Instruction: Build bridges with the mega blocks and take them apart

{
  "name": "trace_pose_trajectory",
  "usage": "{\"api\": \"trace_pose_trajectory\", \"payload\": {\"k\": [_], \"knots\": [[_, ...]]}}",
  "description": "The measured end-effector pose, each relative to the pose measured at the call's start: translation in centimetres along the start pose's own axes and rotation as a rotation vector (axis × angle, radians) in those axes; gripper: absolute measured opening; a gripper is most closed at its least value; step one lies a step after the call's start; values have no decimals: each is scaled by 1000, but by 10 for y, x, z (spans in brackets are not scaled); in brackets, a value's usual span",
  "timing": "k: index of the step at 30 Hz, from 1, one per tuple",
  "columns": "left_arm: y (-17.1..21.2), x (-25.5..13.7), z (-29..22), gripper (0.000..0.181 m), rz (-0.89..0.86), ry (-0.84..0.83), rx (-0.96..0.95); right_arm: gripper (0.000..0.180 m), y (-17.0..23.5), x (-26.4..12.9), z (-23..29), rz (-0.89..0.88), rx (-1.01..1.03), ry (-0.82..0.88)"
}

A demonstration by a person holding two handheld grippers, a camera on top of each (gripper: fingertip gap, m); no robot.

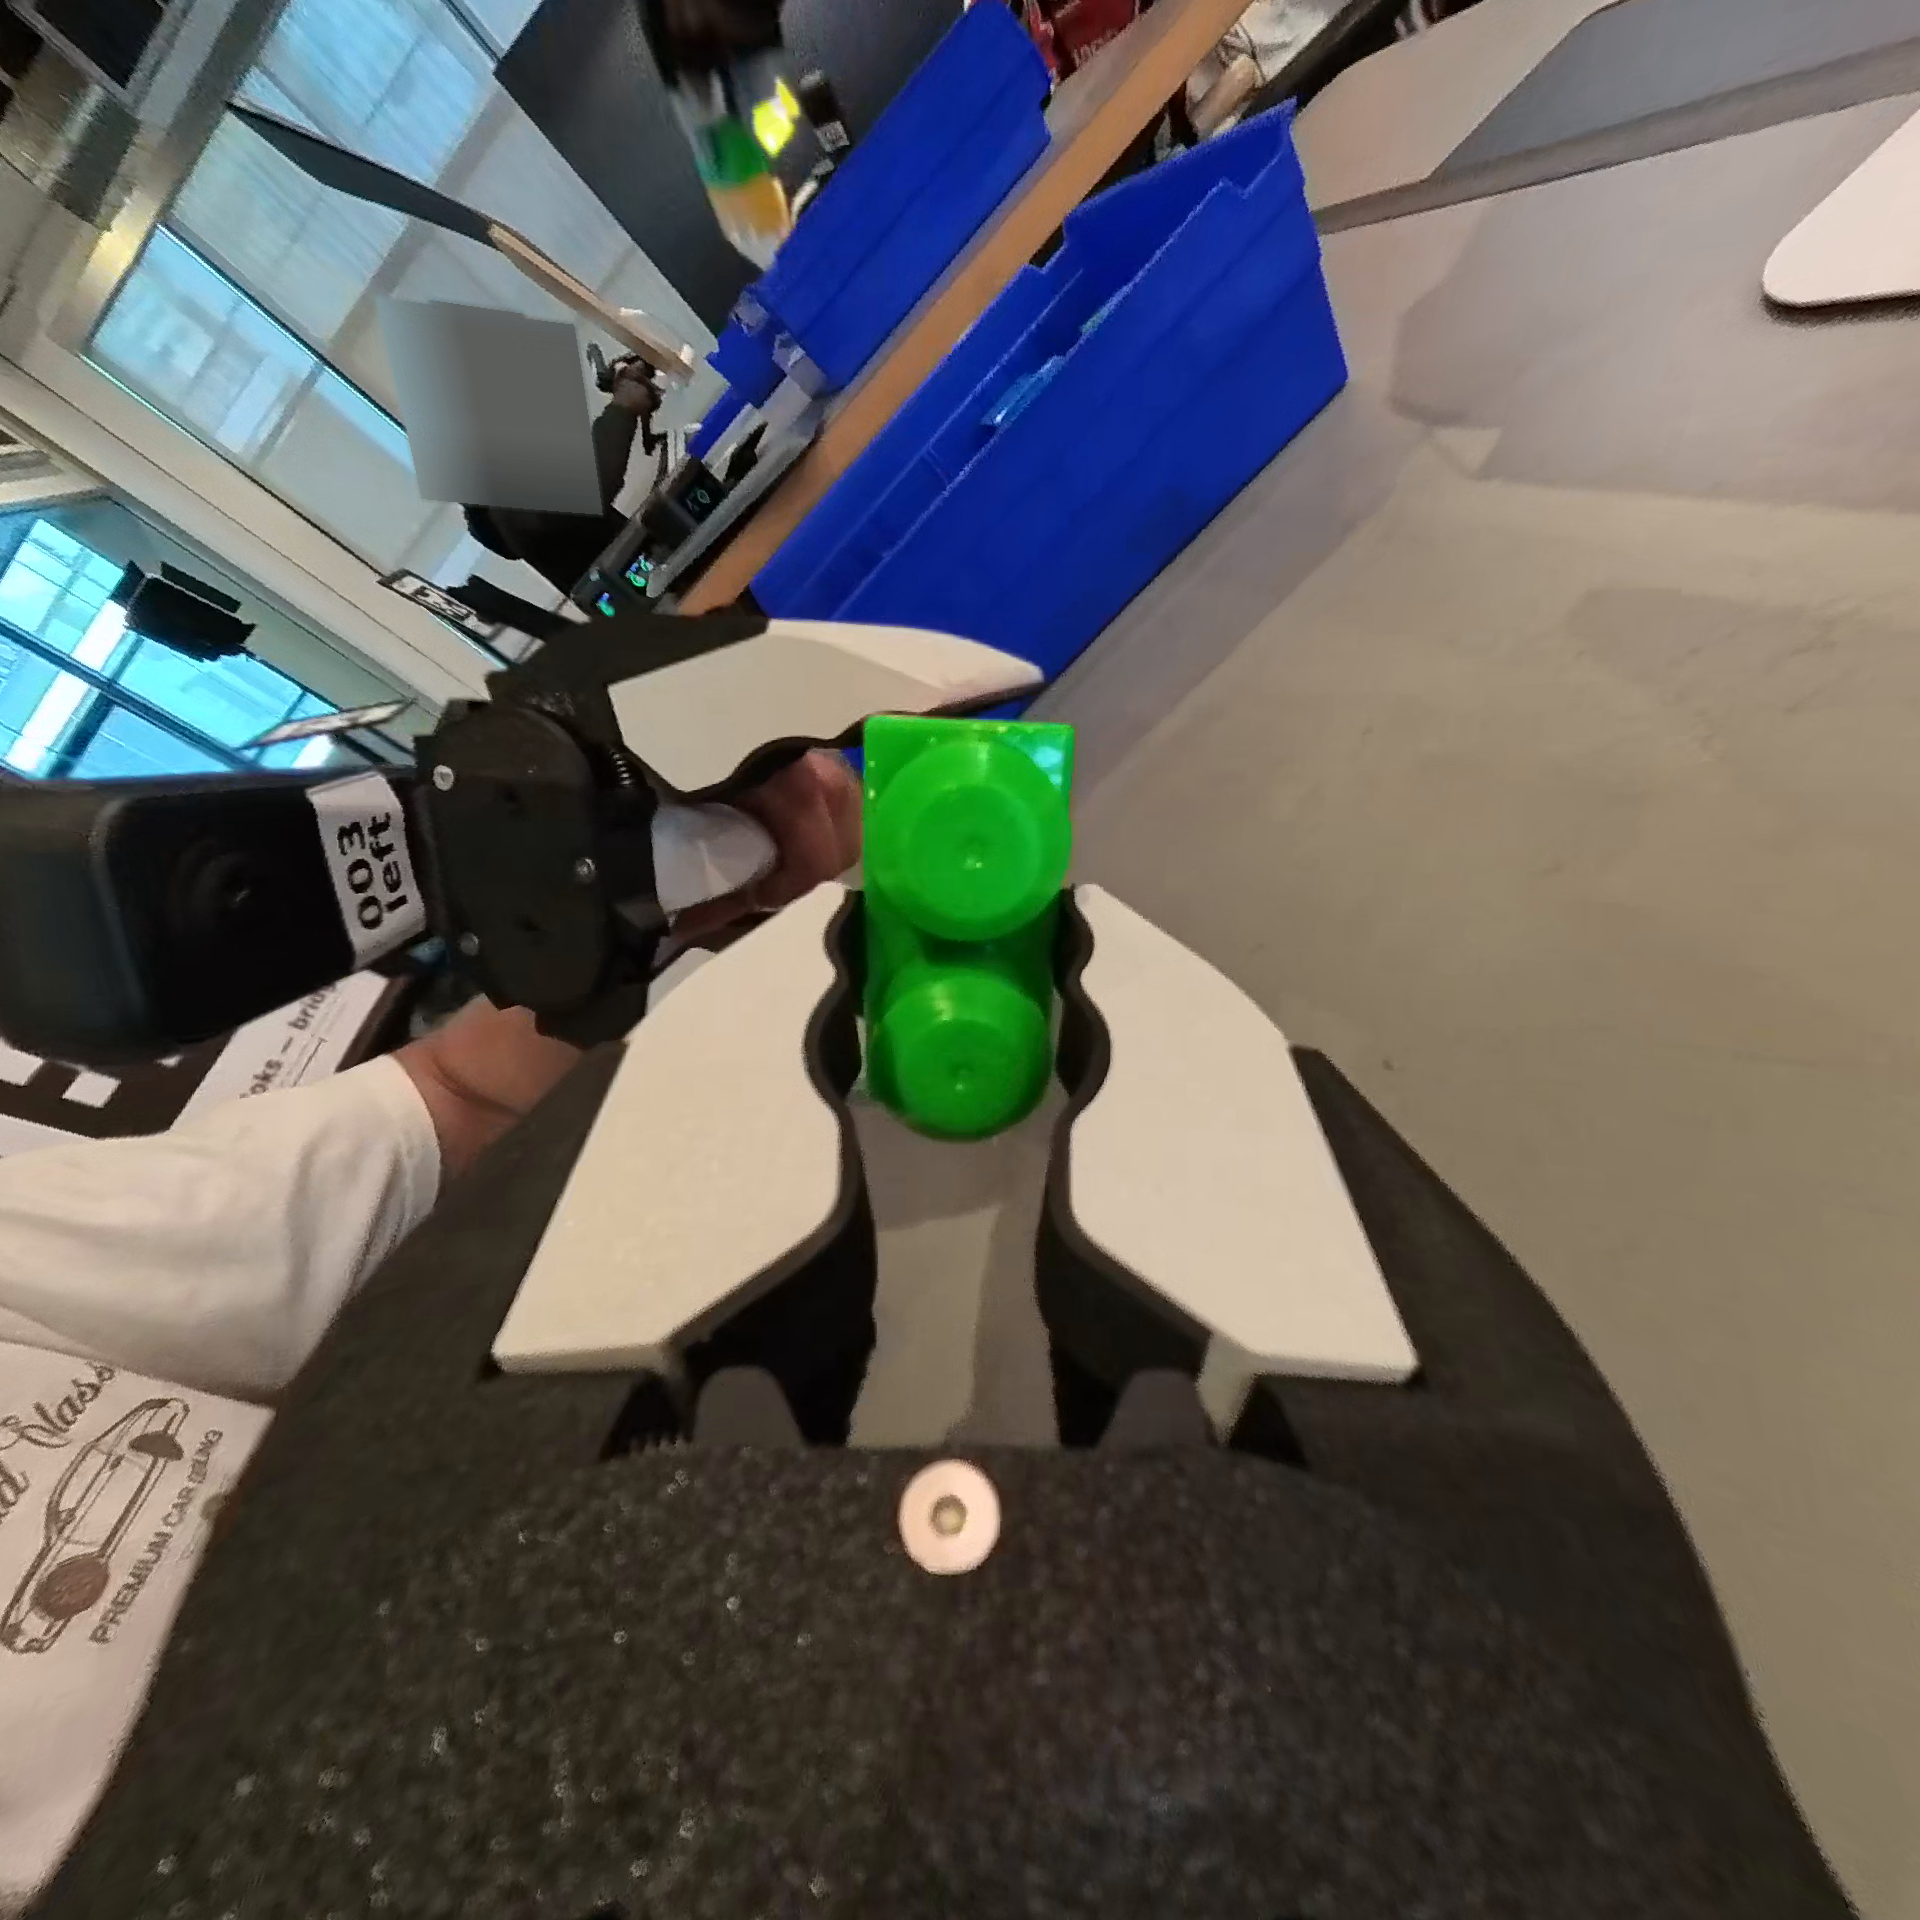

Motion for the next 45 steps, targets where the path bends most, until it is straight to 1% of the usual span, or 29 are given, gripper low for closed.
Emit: {"api": "trace_pose_trajectory", "payload": {"k": [3, 7, 11, 15, 18, 20, 21, 22, 23, 24, 26, 28, 30, 31, 33, 35, 38, 40, 45], "knots": [[1, 0, -2, 74, 2, -10, 18, 35, 0, 1, 0, 30, -13, 7], [1, -1, -7, 74, 22, -26, 97, 35, 5, 4, -3, 74, -26, 24], [3, 0, -7, 74, 22, -13, 98, 35, 7, 5, -6, 79, -20, 9], [1, 5, -6, 75, 4, -14, 79, 35, 3, 0, -11, 51, -29, -10], [-6, 4, 1, 75, -22, -18, 65, 35, 0, -8, -18, -17, -10, -82], [-7, -3, 9, 78, -43, 5, 3, 35, -1, -16, -21, -73, -8, -111], [-5, -8, 15, 83, -62, 24, -51, 34, -2, -21, -21, -104, -10, -135], [-3, -13, 20, 86, -87, 56, -133, 34, -4, -25, -20, -129, -19, -147], [-1, -17, 26, 89, -128, 108, -254, 34, -5, -29, -17, -155, -47, -167], [0, -21, 30, 88, -191, 196, -403, 35, -7, -32, -12, -176, -81, -192], [3, -25, 36, 76, -325, 445, -691, 34, -8, -32, -1, -186, -171, -218], [10, -22, 43, 80, -402, 616, -882, 34, -5, -27, 6, -156, -233, -210], [16, -23, 46, 76, -499, 744, -1005, 35, -2, -22, 10, -135, -258, -217], [19, -22, 46, 74, -507, 764, -1021, 35, -2, -20, 11, -133, -265, -216], [23, -17, 42, 74, -466, 726, -986, 34, -1, -18, 14, -136, -278, -230], [24, -18, 40, 68, -486, 724, -990, 34, 1, -15, 15, -112, -291, -230], [26, -17, 42, 50, -512, 725, -1002, 35, 3, -11, 18, -94, -304, -242], [26, -18, 41, 35, -530, 760, -1000, 35, 4, -9, 18, -78, -308, -232], [27, -18, 36, 34, -519, 759, -991, 35, 8, -10, 17, -16, -309, -224]]}}
Point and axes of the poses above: each gripper's, where its closed fingertips meet, x out along the fingers, y out of its underside, z = x × y across the jaws, the point moved 9 cm from there along -x, back along the fingers, and after that the axes turned 7 degrees about -y, right-handed, at the moved point
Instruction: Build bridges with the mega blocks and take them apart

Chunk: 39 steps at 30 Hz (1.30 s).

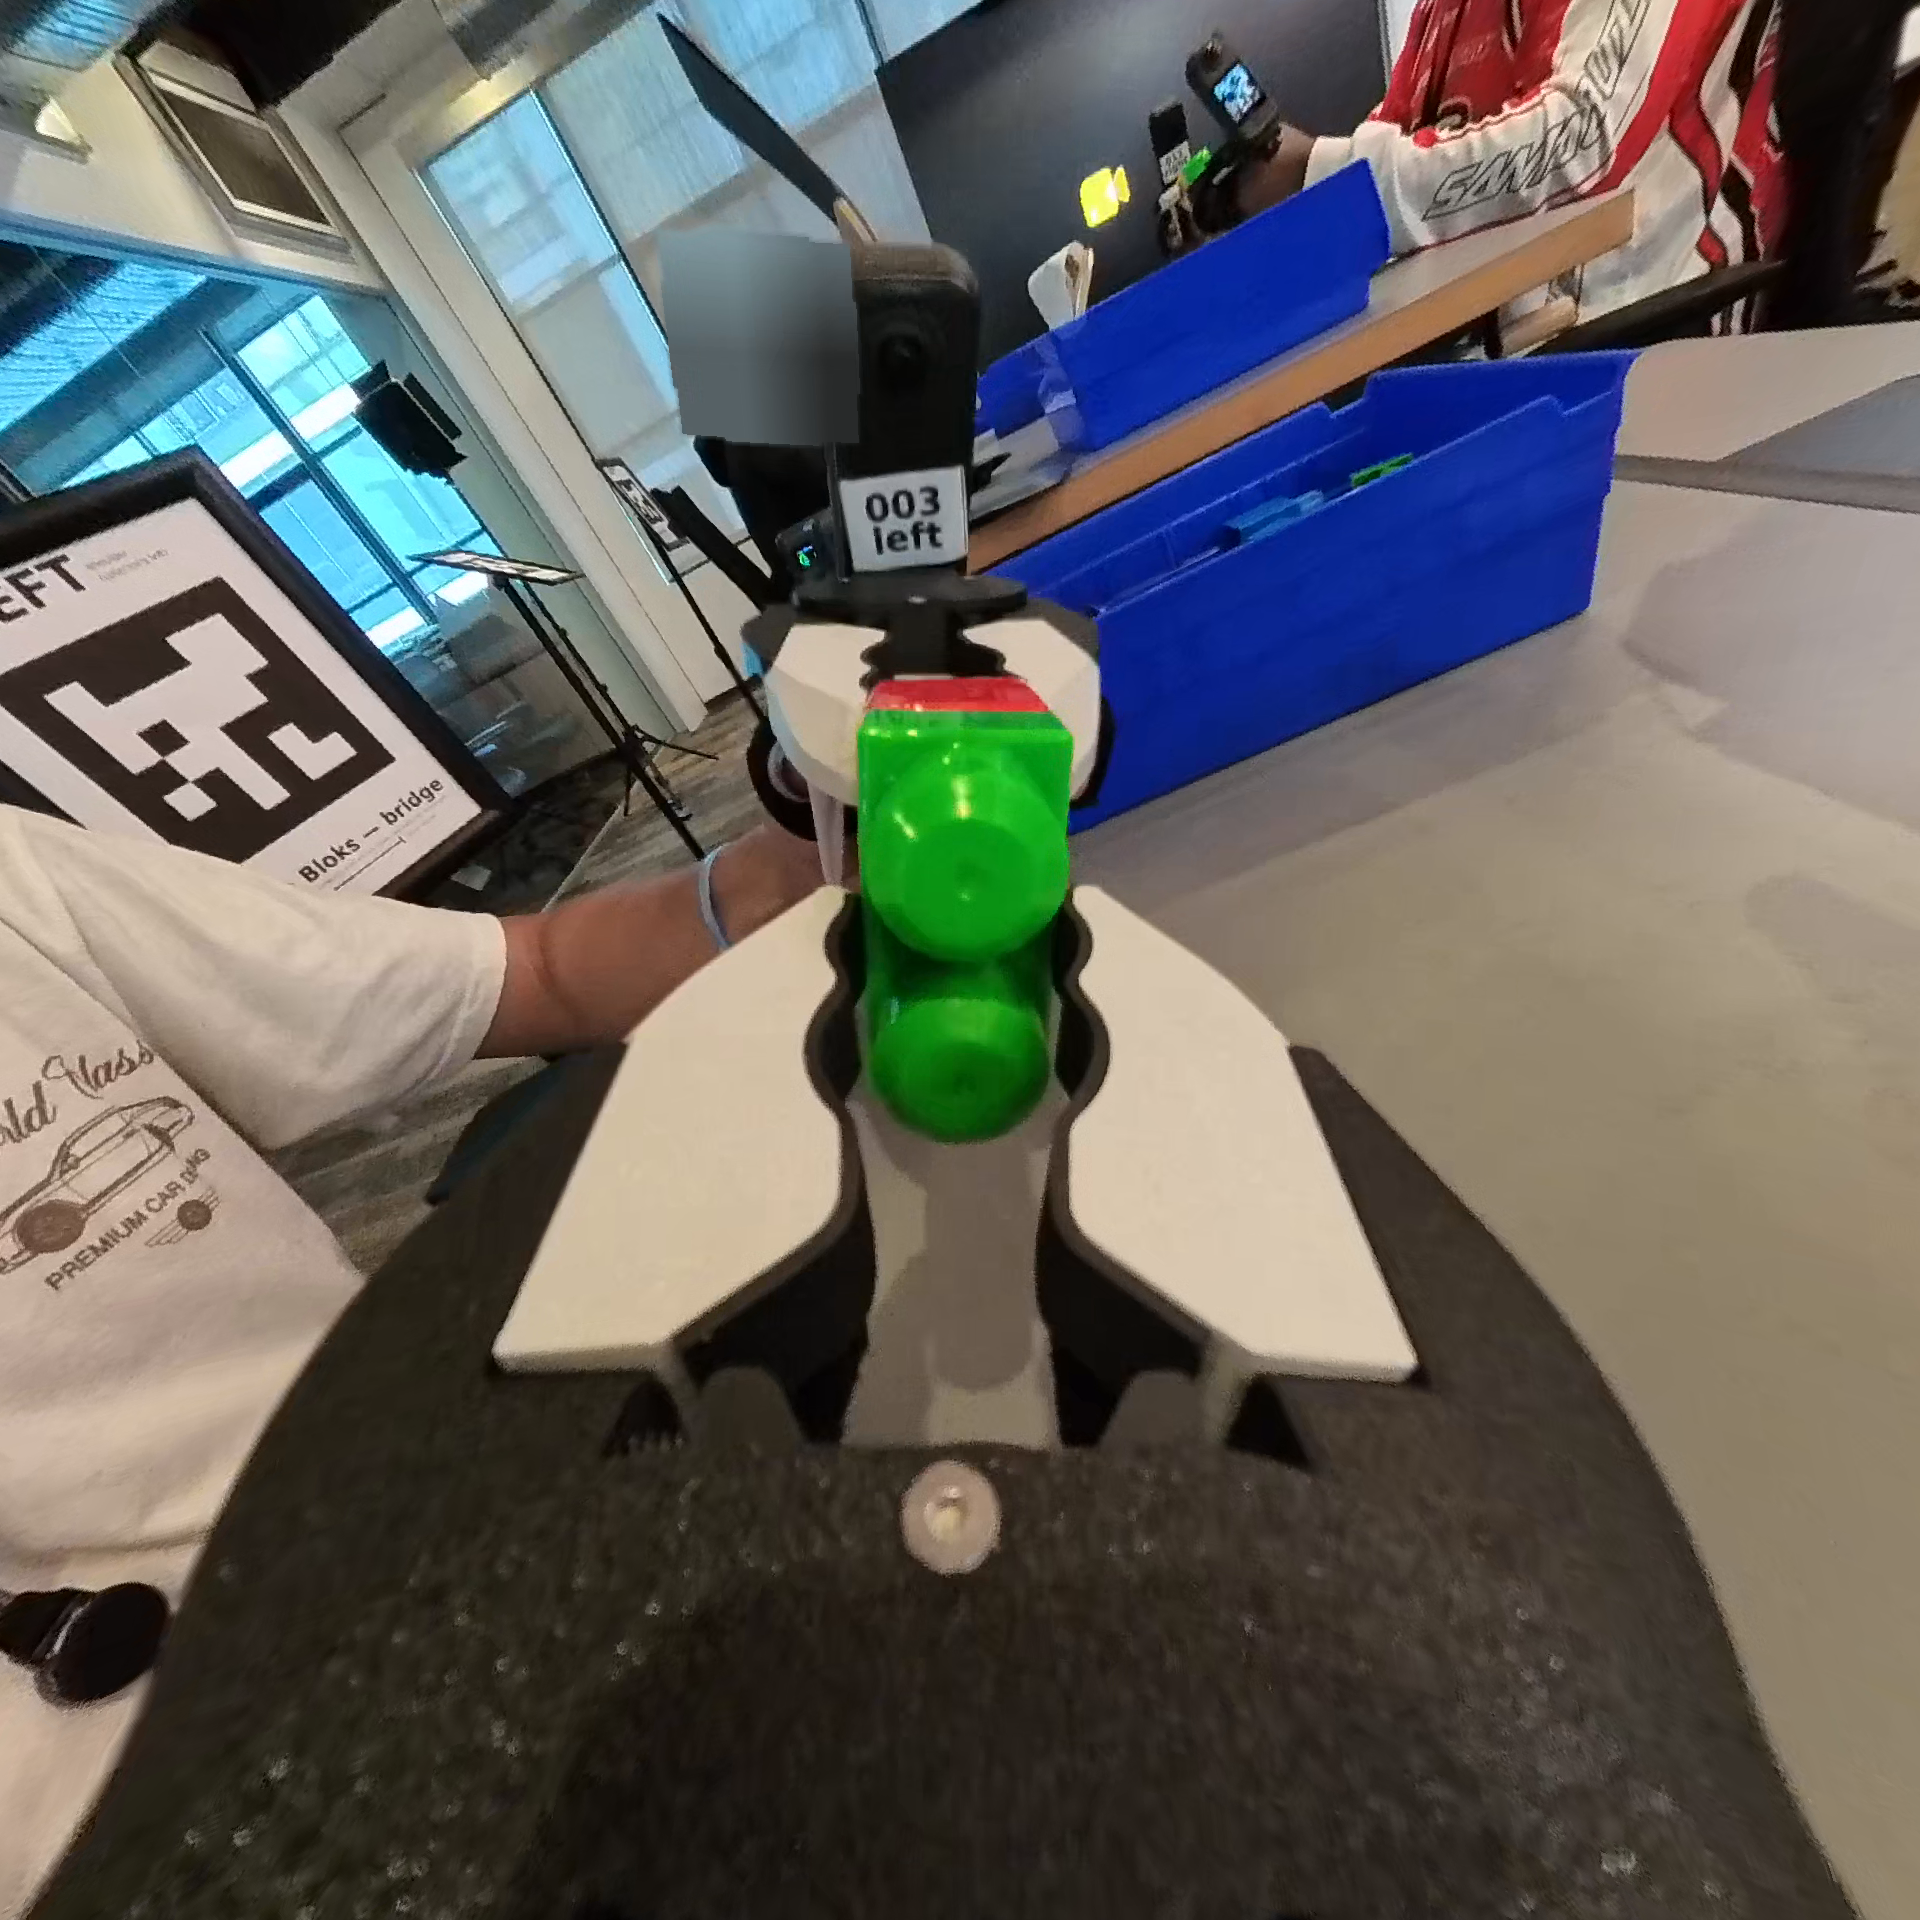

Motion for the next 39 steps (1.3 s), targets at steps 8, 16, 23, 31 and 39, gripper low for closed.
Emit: {"api": "trace_pose_trajectory", "payload": {"k": [8, 16, 23, 31, 39], "knots": [[5, 2, 2, 34, 24, 10, -13, 35, 3, 0, -2, 52, 18, 1], [-1, -5, 4, 34, -5, 51, -29, 48, -1, 2, -2, -48, -22, 5], [2, -1, 3, 34, 33, 31, 7, 33, -2, -1, 0, -42, -33, -13], [8, 0, 5, 34, 74, 17, 19, 33, 4, 0, -1, 72, -44, 20], [13, 2, 6, 34, 109, 6, 13, 33, 8, 0, -2, 117, -31, 35]]}}
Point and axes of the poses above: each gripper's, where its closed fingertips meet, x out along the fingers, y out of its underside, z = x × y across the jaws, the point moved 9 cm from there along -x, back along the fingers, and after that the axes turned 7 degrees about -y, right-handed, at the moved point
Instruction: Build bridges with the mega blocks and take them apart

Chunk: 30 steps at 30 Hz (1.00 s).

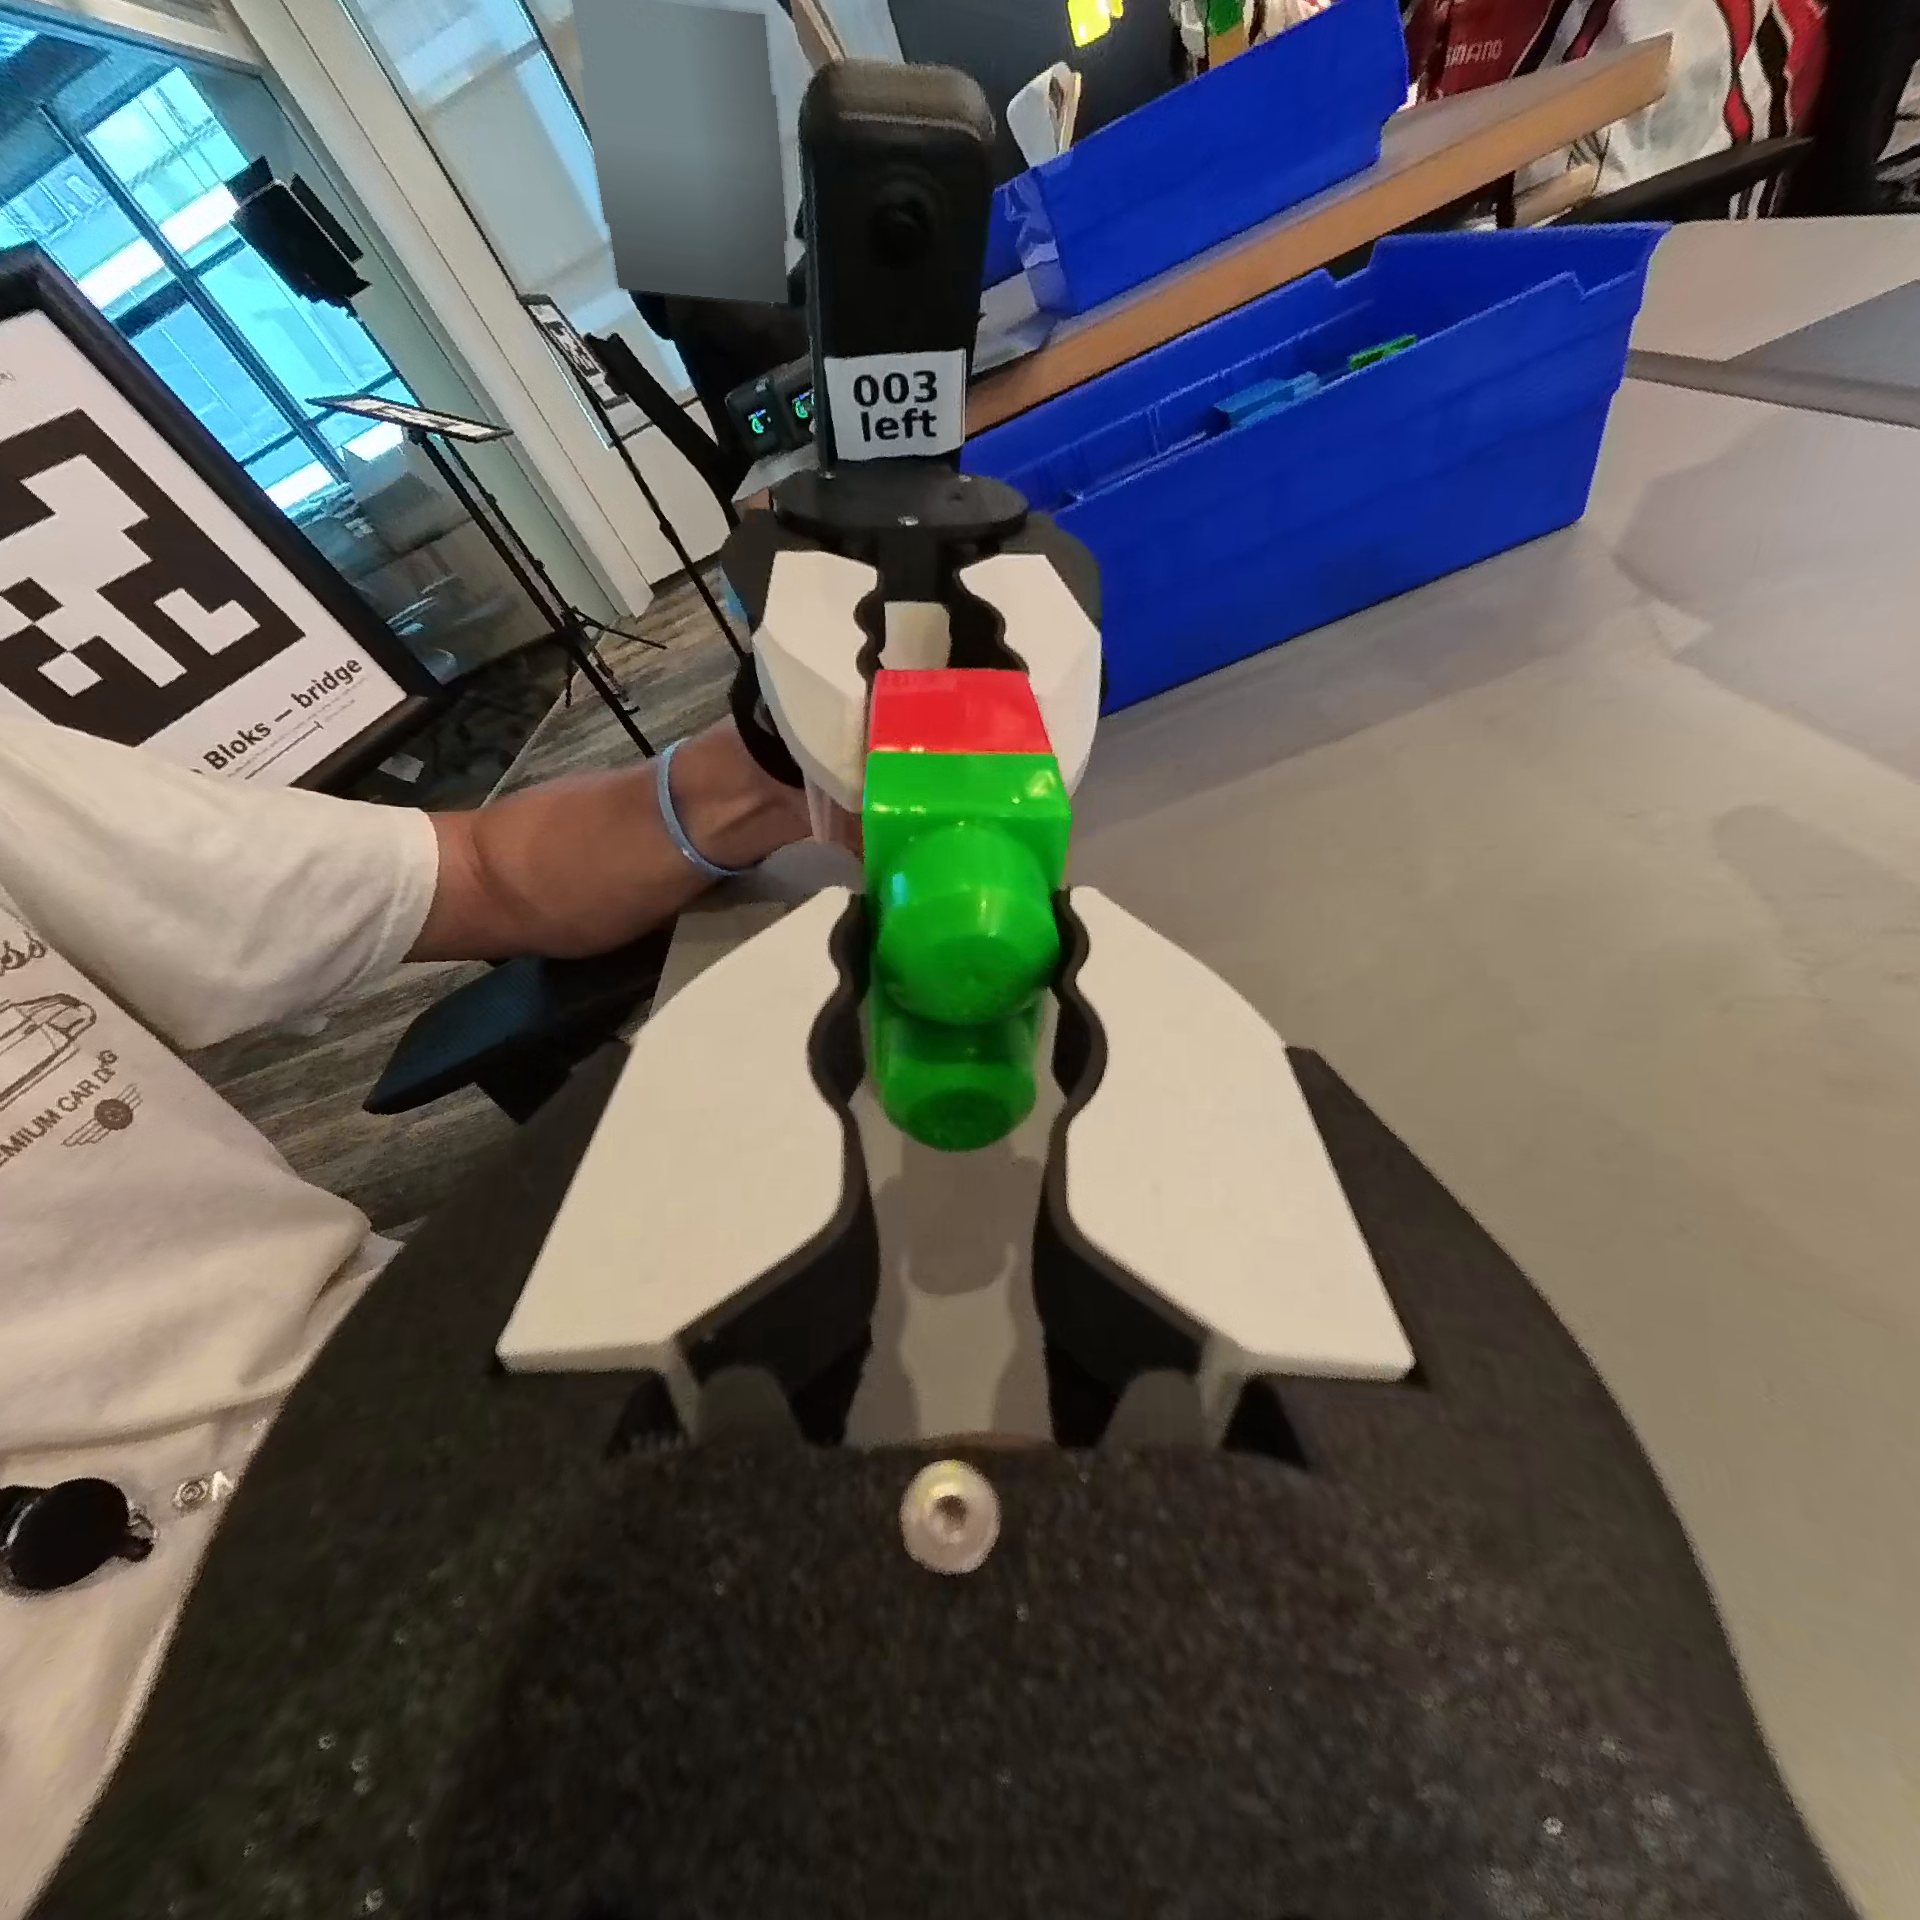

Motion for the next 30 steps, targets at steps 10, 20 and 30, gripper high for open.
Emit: {"api": "trace_pose_trajectory", "payload": {"k": [10, 20, 30], "knots": [[2, 1, 0, 34, 23, 31, -13, 33, 3, 1, 1, 47, -3, -14], [1, 0, 5, 74, 39, -5, -34, 33, -6, -12, -4, -115, 31, -1], [3, 12, -5, 35, 65, 41, 21, 33, -10, -12, 1, -177, 26, -52]]}}
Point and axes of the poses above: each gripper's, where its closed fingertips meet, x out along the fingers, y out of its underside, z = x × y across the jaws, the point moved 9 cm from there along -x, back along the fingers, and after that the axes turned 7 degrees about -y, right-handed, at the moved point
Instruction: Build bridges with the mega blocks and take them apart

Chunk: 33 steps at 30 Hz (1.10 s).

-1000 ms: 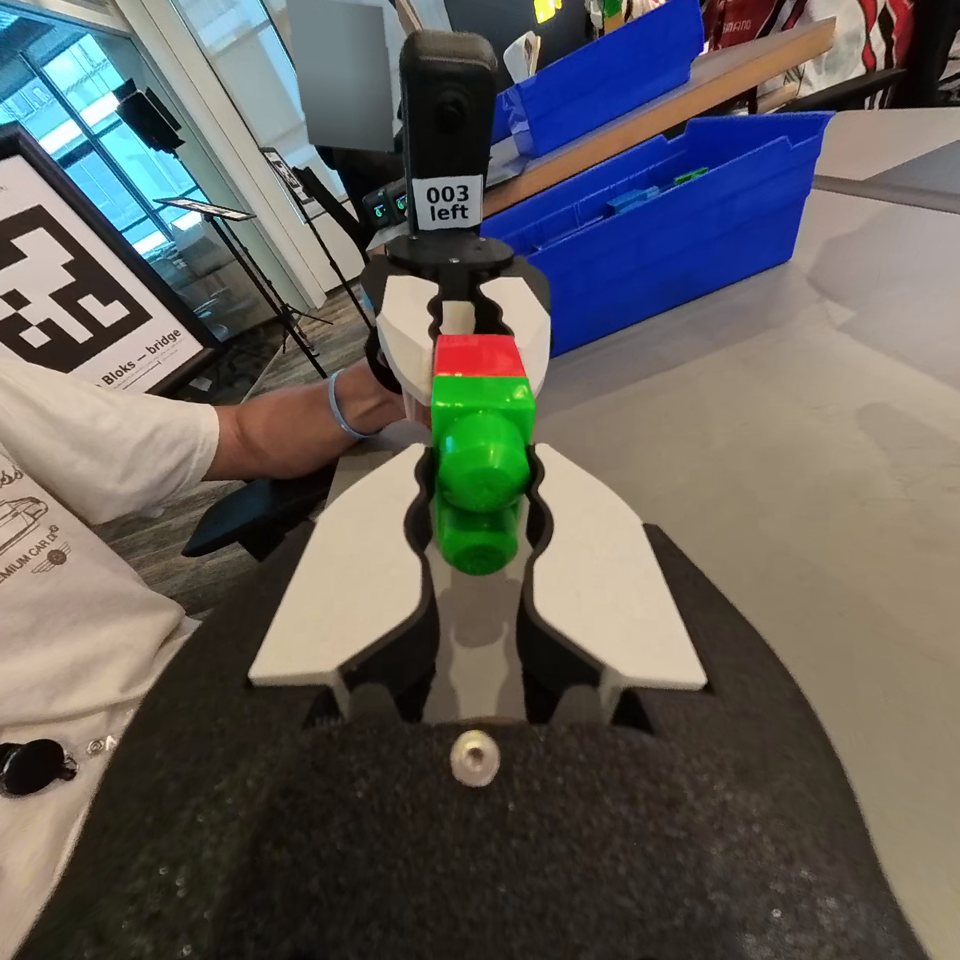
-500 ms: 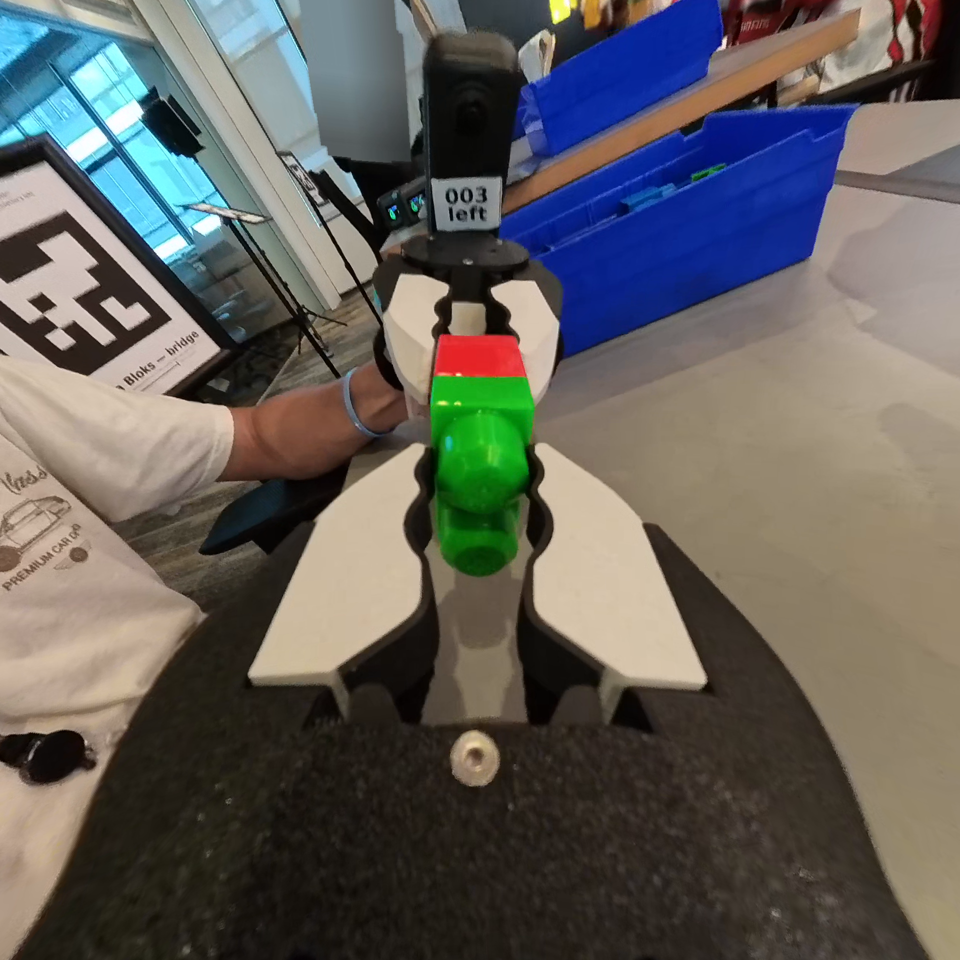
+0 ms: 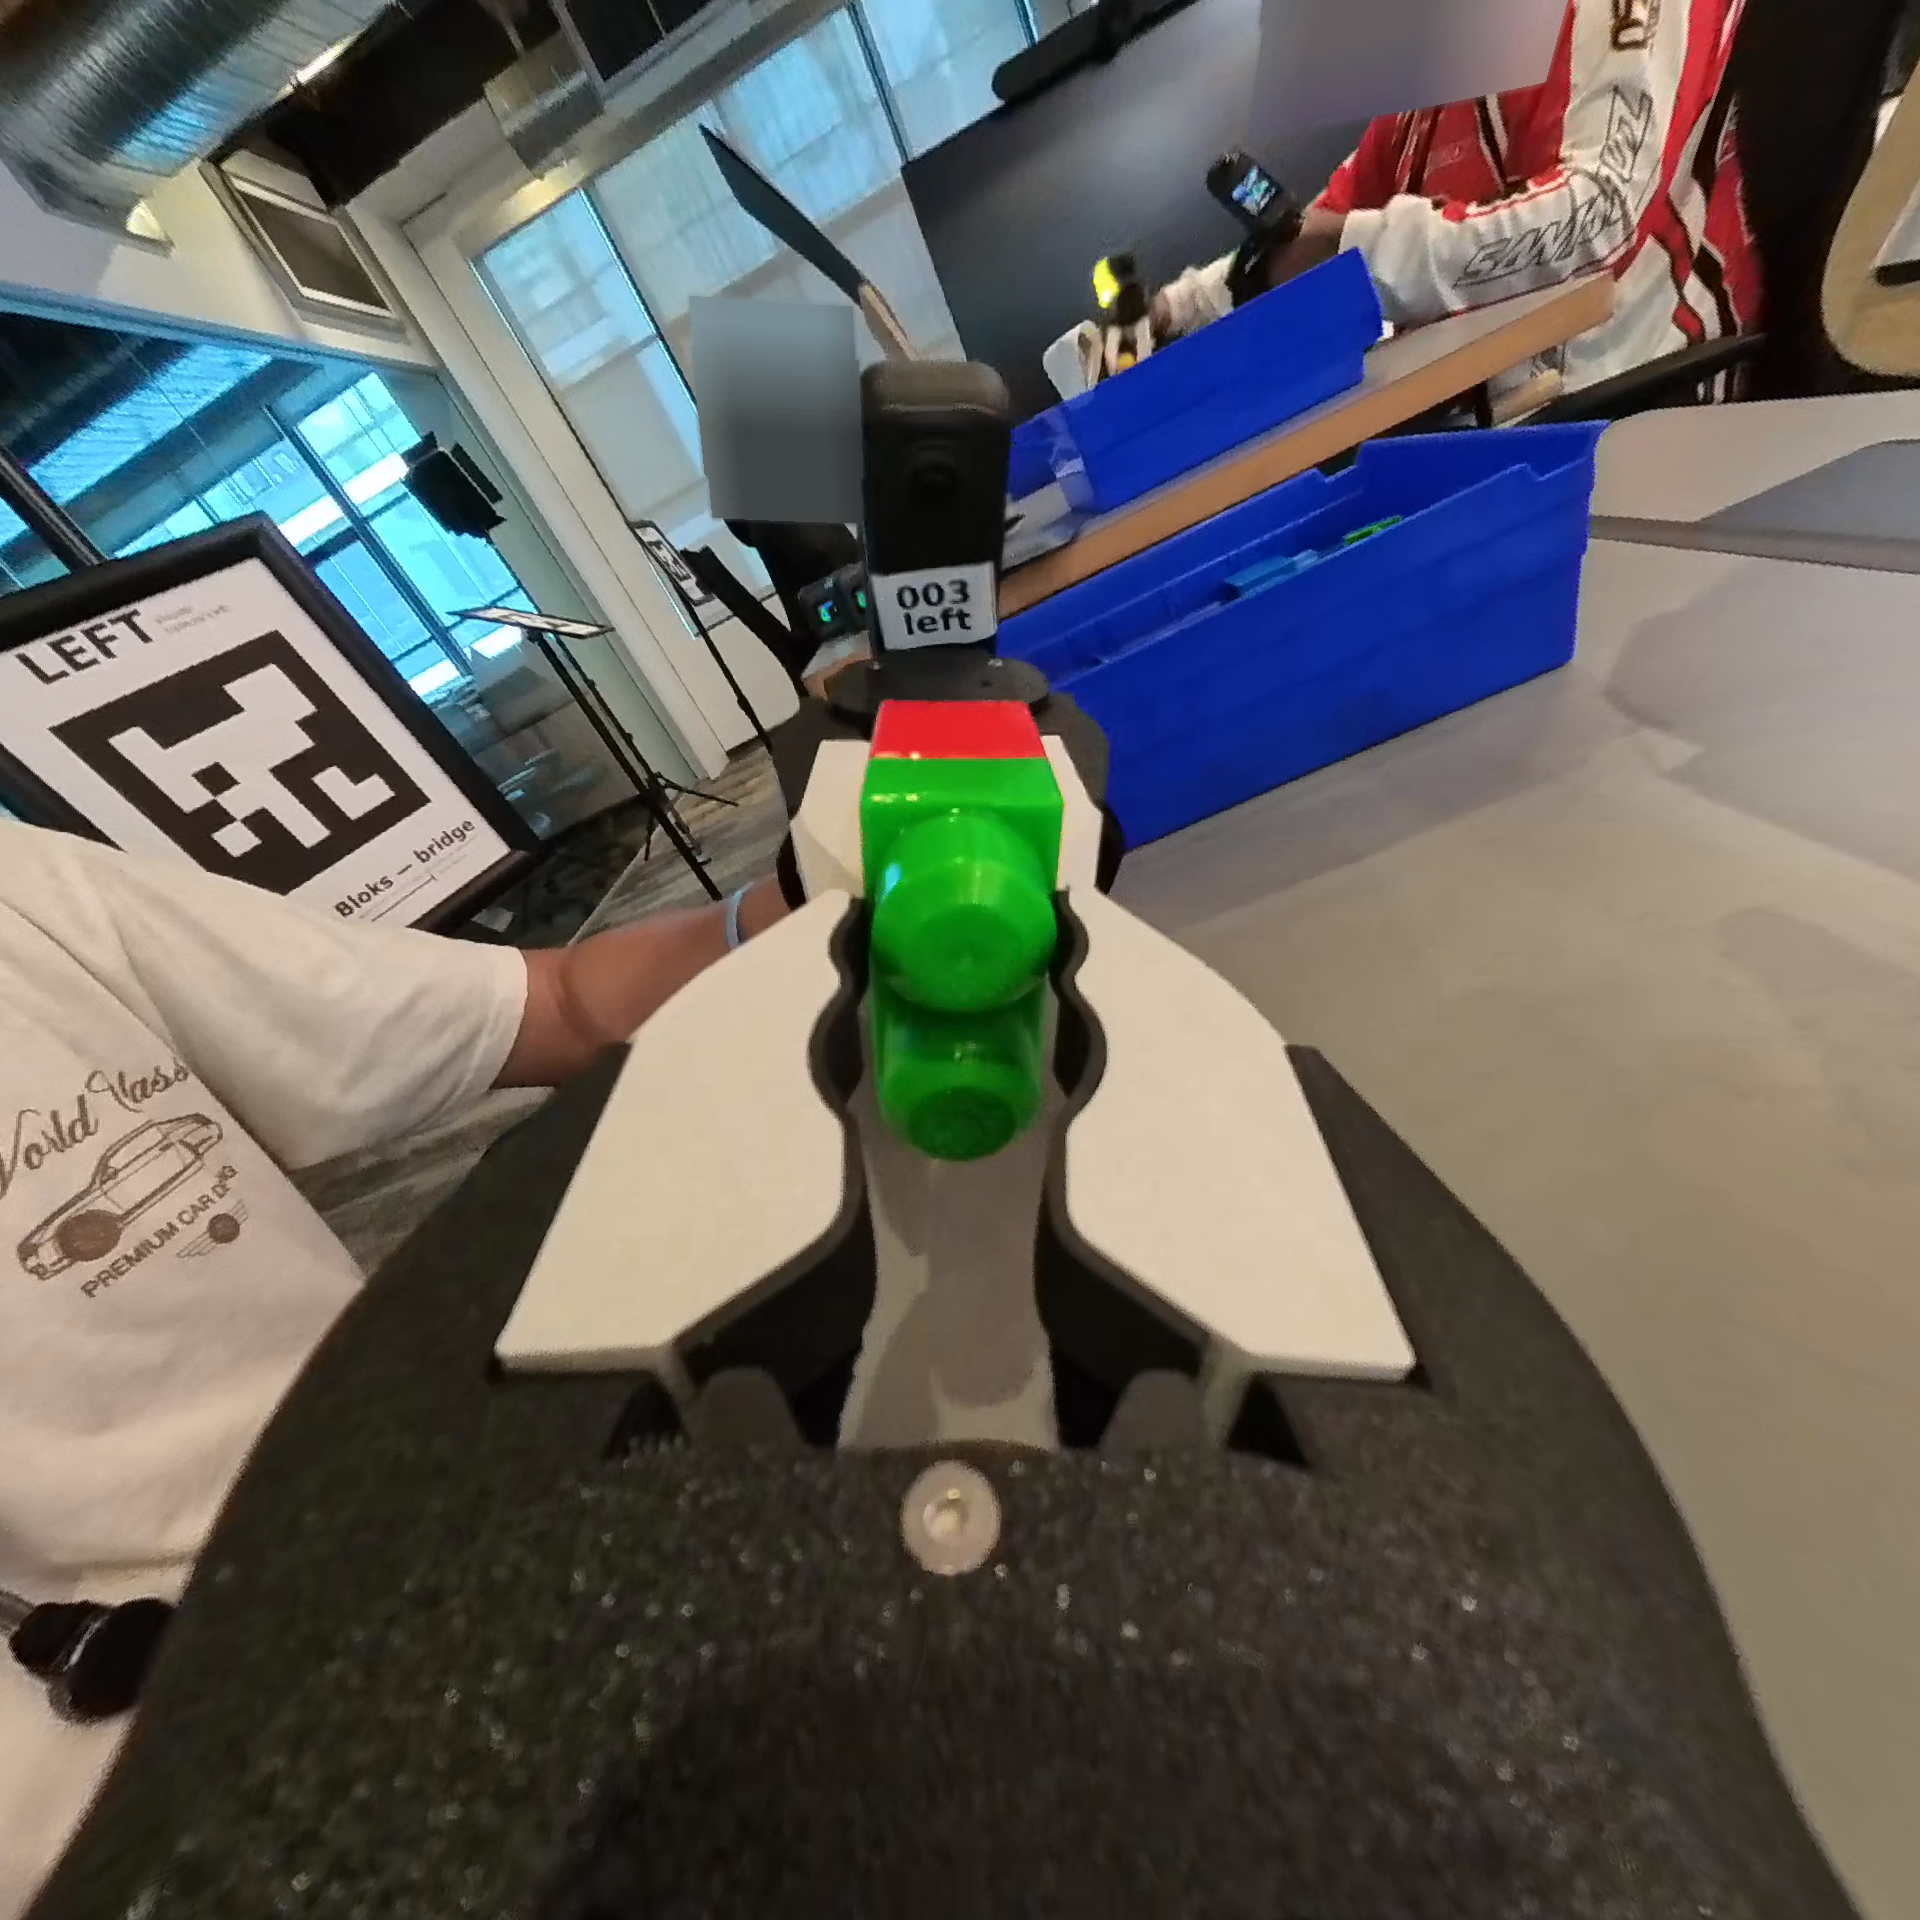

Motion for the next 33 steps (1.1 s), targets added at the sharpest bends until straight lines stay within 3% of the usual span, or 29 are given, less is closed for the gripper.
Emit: {"api": "trace_pose_trajectory", "payload": {"k": [3, 5, 7, 10, 13, 22, 26, 33], "knots": [[-2, -3, 0, 35, -34, 14, -15, 33, -1, 2, 0, -69, 10, -22], [-6, -7, -2, 35, -77, 32, -16, 56, -1, 4, -1, -97, 28, -6], [-7, -12, 0, 35, -104, 31, -37, 64, 1, 5, -2, -106, 39, -17], [-6, -14, 3, 35, -95, 16, -37, 60, 3, 11, -1, -100, 36, -25], [-5, -11, 2, 35, -77, 17, -35, 34, 6, 14, -2, -47, 47, -11], [0, -7, 3, 35, -41, 3, -30, 34, 8, 13, -1, 23, 24, 28], [12, 8, -3, 35, 86, -9, 17, 35, 7, 13, 1, 34, 6, 16], [8, 8, -2, 34, 60, -20, 13, 34, 8, 10, 0, 60, 25, 13]]}}
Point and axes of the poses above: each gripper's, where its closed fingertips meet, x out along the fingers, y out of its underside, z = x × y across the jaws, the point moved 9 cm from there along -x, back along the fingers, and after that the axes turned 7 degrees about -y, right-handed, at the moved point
